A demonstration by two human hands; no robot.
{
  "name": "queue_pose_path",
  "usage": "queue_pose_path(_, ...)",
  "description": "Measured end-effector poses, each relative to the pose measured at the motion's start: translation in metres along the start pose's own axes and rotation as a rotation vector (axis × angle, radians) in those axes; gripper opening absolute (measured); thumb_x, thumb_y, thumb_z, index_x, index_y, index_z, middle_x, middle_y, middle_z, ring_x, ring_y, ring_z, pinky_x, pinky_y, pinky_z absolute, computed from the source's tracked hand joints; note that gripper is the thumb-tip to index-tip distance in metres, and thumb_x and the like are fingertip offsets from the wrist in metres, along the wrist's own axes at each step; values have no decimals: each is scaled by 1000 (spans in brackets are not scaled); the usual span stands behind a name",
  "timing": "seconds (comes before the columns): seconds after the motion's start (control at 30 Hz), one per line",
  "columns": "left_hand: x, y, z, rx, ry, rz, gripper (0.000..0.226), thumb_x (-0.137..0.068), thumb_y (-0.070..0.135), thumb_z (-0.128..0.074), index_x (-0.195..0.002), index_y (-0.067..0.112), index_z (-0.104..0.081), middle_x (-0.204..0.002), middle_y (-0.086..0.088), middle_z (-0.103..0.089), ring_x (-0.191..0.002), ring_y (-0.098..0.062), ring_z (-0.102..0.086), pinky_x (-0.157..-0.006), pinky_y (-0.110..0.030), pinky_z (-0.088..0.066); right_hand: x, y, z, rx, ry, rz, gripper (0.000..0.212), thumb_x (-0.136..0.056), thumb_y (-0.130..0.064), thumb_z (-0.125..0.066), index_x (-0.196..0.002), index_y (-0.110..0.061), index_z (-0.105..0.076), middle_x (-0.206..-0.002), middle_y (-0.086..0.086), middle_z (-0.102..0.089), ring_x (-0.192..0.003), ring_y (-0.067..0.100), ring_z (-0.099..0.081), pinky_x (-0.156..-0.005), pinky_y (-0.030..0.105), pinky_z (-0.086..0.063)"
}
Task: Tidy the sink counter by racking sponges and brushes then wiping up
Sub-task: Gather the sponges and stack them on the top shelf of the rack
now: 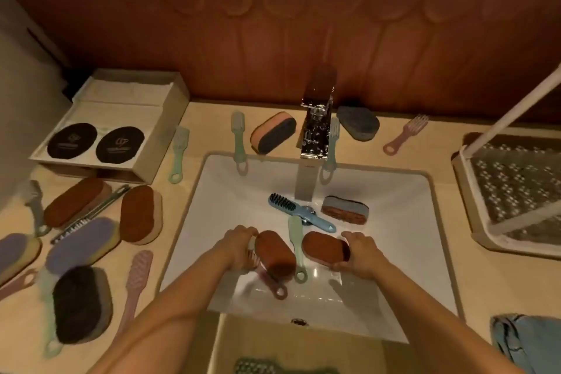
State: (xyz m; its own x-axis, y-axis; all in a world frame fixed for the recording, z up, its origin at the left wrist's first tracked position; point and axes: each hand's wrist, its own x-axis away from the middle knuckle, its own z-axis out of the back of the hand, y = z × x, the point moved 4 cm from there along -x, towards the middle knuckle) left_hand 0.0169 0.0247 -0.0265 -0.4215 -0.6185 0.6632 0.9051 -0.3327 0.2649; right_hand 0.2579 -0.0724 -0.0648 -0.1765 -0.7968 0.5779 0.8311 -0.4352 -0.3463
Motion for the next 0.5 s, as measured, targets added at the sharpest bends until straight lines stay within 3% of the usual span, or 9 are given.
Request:
queue_pose_path(0.07,-9,2,-2,-74,19,-47,86,-73,34,-74,-143,22,-25,-145,-8,-31,-130,-27,-36,-105,-36,-35,-6,-2,-6,90,38,-24,94,-65,-71,-63,-139,-25,-28,-136,2,-41,-120,21,-41,-97,35,-42)
queue_pose_path(0.13,-18,3,-7,-128,40,-105,95,-68,40,-77,-144,27,-22,-148,-4,-27,-133,-25,-31,-106,-38,-33,-10,-6,-14,149,80,20,91,-71,-64,-64,-142,-25,-22,-141,1,-38,-124,20,-38,-100,34,-39)
queue_pose_path(0.3,-38,6,-15,-287,78,-230,94,-68,45,-75,-144,27,-23,-142,-3,-34,-128,-22,-35,-103,-36,-37,-15,-18,-25,211,162,102,84,-71,-53,-69,-138,-21,-30,-140,2,-41,-123,19,-41,-103,32,-38)
queue_pose_path(0.43,-50,4,-28,-465,-5,-260,102,-67,44,-76,-147,29,-13,-154,-5,-14,-139,-26,-21,-108,-40,-31,-16,-19,-37,171,156,76,80,-74,-46,-69,-138,-21,-28,-140,1,-39,-124,18,-40,-106,31,-34)
queue_pose_path(0.5,-54,5,-28,-478,-10,-268,101,-68,42,-76,-146,29,-13,-154,-3,-14,-139,-25,-21,-109,-40,-30,-17,-20,-36,189,164,78,76,-79,-41,-66,-140,-21,-26,-142,1,-38,-127,18,-38,-108,31,-31)
